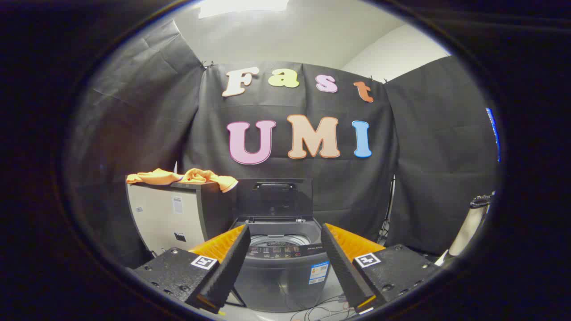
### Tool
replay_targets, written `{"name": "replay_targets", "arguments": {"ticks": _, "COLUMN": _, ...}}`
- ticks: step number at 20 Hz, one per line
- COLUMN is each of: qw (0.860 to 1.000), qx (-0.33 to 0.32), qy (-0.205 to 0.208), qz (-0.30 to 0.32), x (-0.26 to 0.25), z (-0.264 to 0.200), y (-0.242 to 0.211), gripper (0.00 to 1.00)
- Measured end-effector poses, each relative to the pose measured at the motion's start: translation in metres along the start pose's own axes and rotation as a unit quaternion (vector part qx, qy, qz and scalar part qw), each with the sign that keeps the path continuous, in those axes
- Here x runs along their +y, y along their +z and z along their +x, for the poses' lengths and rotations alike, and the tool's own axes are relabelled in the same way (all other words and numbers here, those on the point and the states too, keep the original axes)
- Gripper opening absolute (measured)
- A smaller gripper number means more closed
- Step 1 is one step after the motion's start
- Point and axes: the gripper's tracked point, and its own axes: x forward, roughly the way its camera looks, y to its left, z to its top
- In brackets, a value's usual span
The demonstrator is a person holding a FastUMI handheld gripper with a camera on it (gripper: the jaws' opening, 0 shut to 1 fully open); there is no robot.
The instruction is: Put the clothes into the washing machine and then close the washing machine lid.
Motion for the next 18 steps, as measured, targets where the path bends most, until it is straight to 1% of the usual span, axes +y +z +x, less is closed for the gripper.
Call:
{"name": "replay_targets", "arguments": {"ticks": 9, "qw": 1.0, "qx": 0.007, "qy": -0.012, "qz": 0.017, "x": -0.007, "z": 0.001, "y": -0.01, "gripper": 0.96}}
{"name": "replay_targets", "arguments": {"ticks": 18, "qw": 0.999, "qx": 0.016, "qy": -0.019, "qz": 0.038, "x": -0.001, "z": 0.021, "y": -0.013, "gripper": 0.96}}
